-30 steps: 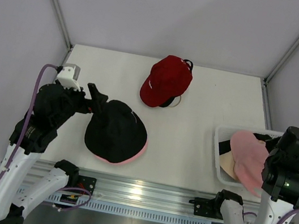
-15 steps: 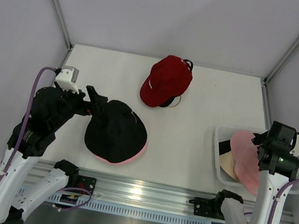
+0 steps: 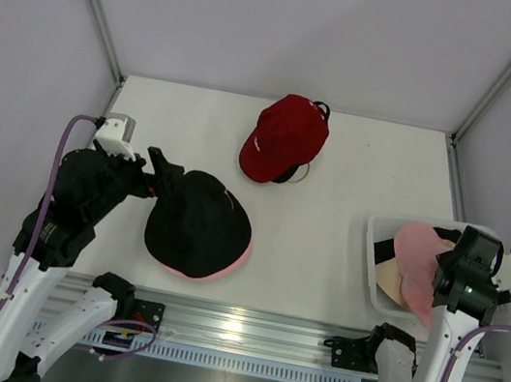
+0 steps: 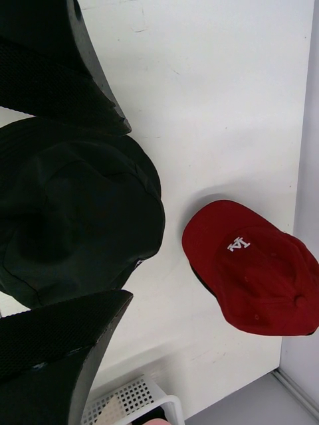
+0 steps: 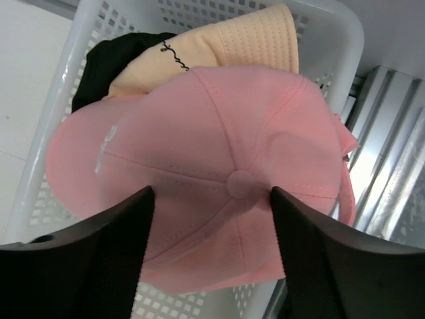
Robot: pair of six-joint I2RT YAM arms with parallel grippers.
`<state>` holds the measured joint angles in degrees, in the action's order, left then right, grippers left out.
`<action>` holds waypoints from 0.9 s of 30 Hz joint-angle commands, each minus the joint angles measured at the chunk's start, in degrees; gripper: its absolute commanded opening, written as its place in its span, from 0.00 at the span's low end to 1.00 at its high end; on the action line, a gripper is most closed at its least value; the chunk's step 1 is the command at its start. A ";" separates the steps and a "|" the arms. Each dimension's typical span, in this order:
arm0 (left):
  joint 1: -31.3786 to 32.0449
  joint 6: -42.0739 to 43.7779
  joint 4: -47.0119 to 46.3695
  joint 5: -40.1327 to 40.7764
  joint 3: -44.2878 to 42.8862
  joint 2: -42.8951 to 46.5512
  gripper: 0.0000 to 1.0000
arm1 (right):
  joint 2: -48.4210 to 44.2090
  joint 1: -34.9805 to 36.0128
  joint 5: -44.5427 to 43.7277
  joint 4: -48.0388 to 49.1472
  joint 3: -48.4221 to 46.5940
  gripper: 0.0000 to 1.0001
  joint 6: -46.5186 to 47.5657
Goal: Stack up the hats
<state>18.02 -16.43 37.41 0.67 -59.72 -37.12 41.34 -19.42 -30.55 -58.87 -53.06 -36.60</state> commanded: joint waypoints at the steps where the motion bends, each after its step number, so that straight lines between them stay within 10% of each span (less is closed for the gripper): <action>1: -0.53 1.22 -1.73 -0.93 0.22 -0.32 0.99 | -0.12 -0.62 -0.66 6.39 1.64 0.71 0.21; 10: -1.06 1.22 -1.72 -0.93 0.22 -0.49 1.00 | -0.82 -0.62 0.48 8.86 -0.11 0.00 5.39; 20: -1.23 1.31 -1.90 -0.93 0.22 -0.05 1.00 | -0.30 0.08 14.44 12.98 -12.32 0.00 13.56; 27: -1.32 1.40 -2.08 -0.93 0.31 0.12 0.99 | 5.66 1.49 48.17 23.71 -19.35 0.00 24.90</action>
<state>17.28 -16.40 37.39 0.67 -59.68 -37.32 43.24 -18.87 -1.43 -44.21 -67.96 -18.96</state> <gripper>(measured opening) 0.994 0.033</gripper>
